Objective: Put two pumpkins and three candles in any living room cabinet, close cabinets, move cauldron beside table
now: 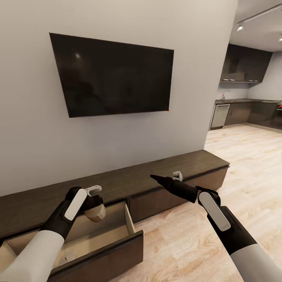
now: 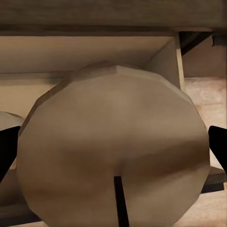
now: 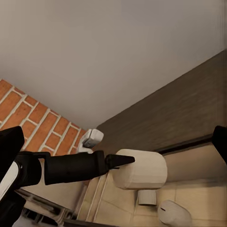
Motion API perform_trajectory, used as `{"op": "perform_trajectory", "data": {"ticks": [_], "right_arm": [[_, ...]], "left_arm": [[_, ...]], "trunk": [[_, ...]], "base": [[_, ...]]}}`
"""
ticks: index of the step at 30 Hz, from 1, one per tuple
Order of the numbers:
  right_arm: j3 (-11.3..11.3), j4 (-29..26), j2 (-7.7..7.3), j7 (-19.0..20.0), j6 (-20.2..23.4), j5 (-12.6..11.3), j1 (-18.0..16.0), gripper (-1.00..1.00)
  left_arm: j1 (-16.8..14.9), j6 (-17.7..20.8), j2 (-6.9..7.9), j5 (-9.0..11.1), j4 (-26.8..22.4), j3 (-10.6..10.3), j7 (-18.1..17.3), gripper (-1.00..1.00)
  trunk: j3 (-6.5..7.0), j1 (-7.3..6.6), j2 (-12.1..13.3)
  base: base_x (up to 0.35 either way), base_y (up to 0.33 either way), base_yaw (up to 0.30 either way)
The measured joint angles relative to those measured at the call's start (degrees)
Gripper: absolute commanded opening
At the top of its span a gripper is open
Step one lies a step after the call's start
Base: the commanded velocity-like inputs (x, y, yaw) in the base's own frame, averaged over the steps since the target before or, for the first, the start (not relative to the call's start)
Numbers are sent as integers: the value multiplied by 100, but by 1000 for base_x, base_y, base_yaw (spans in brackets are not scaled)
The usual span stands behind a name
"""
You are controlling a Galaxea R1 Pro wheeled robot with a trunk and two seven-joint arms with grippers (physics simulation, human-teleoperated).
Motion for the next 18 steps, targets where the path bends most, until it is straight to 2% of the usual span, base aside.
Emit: {"op": "perform_trajectory", "data": {"ticks": [18], "right_arm": [[0,0,0,-5,0,1,0,100]], "left_arm": [[0,1,-4,1,-40,4,1,-100]], "trunk": [[-322,396,-722]], "base": [[0,0,-3]]}}
